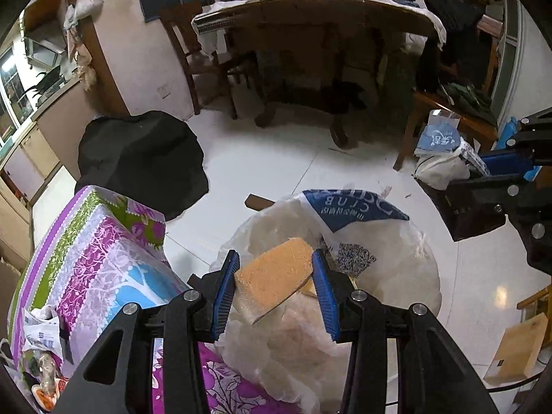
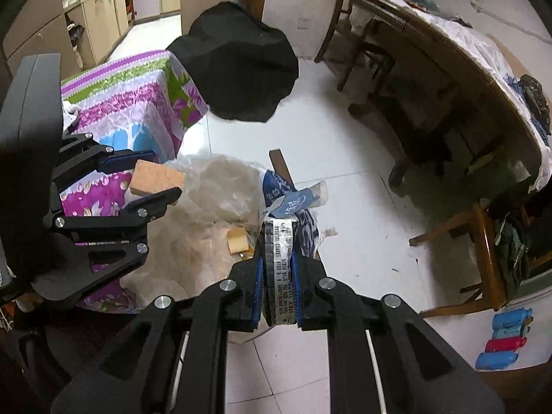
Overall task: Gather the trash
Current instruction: 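Open both grippers to drop the sponge and packet into the bag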
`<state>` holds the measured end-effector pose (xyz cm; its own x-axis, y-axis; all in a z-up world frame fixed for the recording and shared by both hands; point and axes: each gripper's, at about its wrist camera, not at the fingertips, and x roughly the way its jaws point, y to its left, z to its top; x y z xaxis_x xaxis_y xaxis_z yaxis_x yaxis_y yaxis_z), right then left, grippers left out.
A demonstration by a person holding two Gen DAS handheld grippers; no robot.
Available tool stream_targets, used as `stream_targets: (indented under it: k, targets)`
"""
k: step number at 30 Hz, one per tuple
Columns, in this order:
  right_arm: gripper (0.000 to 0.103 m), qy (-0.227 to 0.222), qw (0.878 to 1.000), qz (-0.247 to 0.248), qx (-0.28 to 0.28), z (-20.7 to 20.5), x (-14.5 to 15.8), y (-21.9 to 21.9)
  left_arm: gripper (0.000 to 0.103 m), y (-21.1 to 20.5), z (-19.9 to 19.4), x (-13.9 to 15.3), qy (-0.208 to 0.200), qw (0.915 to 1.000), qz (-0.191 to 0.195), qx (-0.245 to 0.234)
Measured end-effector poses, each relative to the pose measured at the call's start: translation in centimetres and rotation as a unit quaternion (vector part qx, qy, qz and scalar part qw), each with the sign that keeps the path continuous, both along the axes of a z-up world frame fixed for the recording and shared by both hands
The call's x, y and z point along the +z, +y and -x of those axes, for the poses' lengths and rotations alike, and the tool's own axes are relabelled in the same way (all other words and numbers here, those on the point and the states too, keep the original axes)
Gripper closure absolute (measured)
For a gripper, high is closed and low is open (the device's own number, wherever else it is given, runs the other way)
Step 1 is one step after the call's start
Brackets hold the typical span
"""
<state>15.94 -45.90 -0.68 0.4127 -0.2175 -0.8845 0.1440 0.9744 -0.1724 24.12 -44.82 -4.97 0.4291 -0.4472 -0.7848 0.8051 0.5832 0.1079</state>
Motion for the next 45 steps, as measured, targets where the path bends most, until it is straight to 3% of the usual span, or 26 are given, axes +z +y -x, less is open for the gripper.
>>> stream_targets:
  k: [11,29,45]
  targets:
    - [0.09,0.044,0.999,0.003,0.016,-1.5,-1.3,0.2,0.059,-0.3,-0.6,-1.5,0.026,0.999,-0.032,-0.015]
    - [0.09,0.08,0.996,0.011,0.026,-2.8,-2.5,0.6,0.059,-1.0,-1.3,-4.1,0.052,0.9923,-0.102,-0.048]
    - [0.09,0.095,0.995,-0.004,0.037,-3.5,-3.5,0.5,0.059,-1.1,-1.8,-4.7,0.052,0.9907,-0.117,-0.046]
